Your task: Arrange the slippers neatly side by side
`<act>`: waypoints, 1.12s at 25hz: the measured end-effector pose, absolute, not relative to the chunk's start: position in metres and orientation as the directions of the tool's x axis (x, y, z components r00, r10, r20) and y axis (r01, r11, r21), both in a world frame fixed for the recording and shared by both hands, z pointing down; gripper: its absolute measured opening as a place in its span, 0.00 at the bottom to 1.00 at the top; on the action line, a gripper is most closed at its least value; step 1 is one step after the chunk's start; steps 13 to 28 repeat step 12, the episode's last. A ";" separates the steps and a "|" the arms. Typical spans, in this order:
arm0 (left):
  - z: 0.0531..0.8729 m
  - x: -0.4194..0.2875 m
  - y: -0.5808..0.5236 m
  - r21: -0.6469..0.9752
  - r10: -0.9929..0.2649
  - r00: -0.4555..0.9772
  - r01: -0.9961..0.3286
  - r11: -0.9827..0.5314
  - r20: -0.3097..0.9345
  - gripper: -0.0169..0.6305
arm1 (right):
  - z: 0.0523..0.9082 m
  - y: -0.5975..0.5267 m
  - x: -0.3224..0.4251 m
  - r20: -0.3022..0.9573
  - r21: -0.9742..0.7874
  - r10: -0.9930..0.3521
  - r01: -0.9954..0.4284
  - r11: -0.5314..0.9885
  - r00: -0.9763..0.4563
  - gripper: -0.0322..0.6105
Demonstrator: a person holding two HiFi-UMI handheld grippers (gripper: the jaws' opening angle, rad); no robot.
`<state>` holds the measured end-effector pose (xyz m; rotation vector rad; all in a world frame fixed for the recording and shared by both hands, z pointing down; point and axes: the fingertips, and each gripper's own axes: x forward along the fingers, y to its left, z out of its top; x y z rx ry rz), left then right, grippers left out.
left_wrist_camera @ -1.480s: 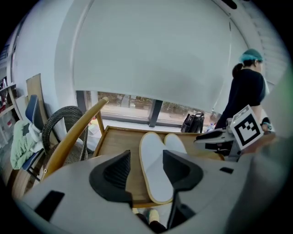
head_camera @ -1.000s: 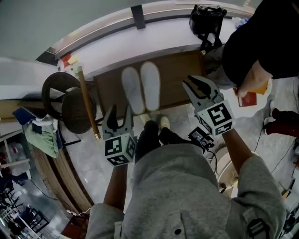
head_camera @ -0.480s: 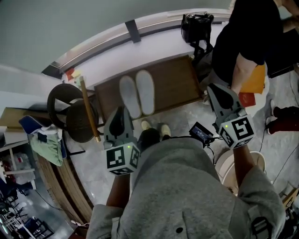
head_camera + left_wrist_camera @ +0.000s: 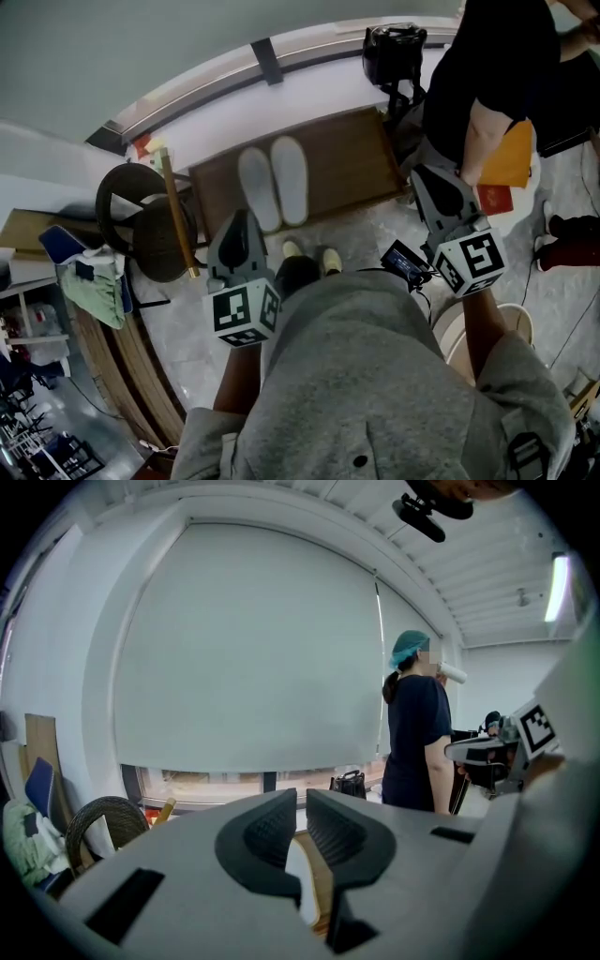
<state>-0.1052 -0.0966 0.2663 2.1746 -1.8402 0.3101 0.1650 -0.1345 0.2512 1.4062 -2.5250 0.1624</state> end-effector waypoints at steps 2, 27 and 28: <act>0.267 -0.105 -0.095 0.062 -0.927 0.161 -0.987 -0.149 0.339 0.09 | 0.250 -0.135 0.165 0.257 0.019 -0.822 -0.848 0.530 -0.508 0.11; 0.272 -0.108 -0.090 0.068 -0.921 0.156 -0.988 -0.141 0.357 0.09 | 0.255 -0.129 0.157 0.254 0.011 -0.813 -0.839 0.544 -0.524 0.11; 0.272 -0.108 -0.090 0.068 -0.921 0.156 -0.988 -0.141 0.357 0.09 | 0.255 -0.129 0.157 0.254 0.011 -0.813 -0.839 0.544 -0.524 0.11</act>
